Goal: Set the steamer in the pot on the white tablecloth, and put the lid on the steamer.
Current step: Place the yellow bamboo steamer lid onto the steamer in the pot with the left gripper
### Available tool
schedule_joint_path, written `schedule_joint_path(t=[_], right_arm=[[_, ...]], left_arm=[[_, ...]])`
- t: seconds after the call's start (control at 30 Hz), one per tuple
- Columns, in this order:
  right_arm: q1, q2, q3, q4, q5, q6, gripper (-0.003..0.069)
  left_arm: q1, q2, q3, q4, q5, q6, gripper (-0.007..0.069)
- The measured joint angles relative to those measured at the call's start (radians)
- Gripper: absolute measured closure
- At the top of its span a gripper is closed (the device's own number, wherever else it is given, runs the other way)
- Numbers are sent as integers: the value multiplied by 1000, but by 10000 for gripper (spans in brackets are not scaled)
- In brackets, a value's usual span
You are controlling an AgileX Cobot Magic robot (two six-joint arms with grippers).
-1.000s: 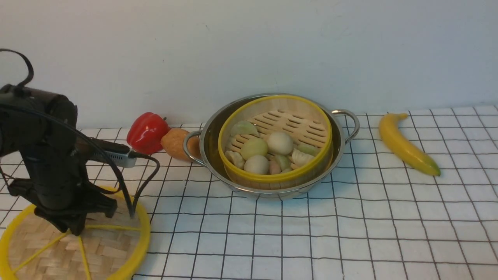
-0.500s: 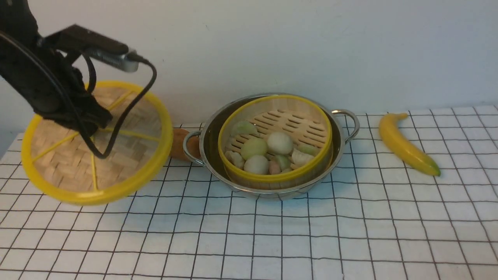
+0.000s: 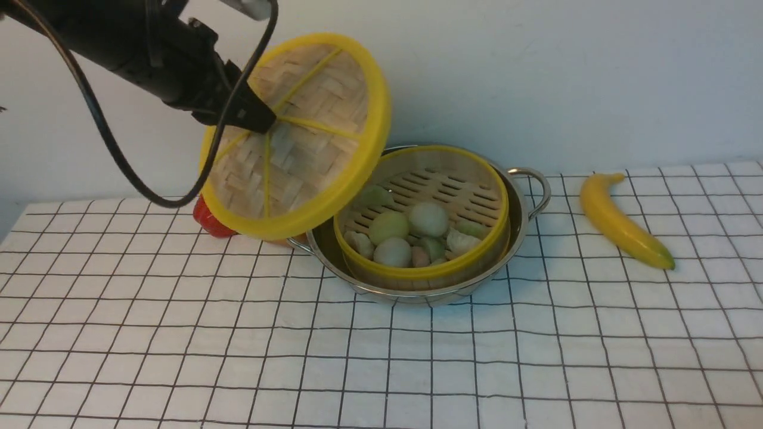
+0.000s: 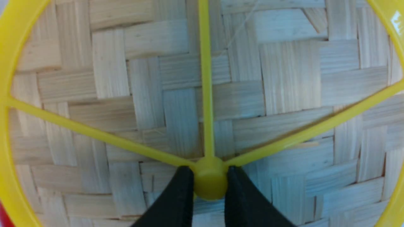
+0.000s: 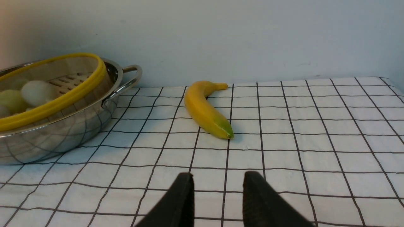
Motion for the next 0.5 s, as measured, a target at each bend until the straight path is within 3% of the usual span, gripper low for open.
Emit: schedule_joint_path(t=[0.27,0.5], right_arm=[[0,0,0,0,0,1,419],[0,0,0,0,0,1,419]], left_arm=[[-115,141,-55,-19,-95,159,504],[-237,209,-62,76,-228,219,504]])
